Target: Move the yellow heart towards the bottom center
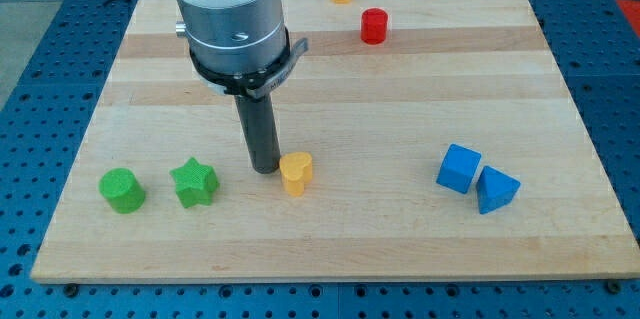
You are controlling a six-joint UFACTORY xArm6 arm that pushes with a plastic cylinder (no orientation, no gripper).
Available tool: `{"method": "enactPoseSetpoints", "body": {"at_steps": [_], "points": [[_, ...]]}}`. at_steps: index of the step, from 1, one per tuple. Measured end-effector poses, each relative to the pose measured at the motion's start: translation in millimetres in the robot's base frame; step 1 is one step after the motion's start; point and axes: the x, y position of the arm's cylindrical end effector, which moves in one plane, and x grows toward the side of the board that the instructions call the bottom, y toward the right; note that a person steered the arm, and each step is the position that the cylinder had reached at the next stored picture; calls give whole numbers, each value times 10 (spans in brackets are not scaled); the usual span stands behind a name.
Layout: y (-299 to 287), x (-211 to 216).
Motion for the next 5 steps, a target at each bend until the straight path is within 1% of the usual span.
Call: {"method": "enactPoseSetpoints", "body": {"at_steps": [2, 4, 5], "points": [[49, 0], [407, -37], [521, 57]]}}
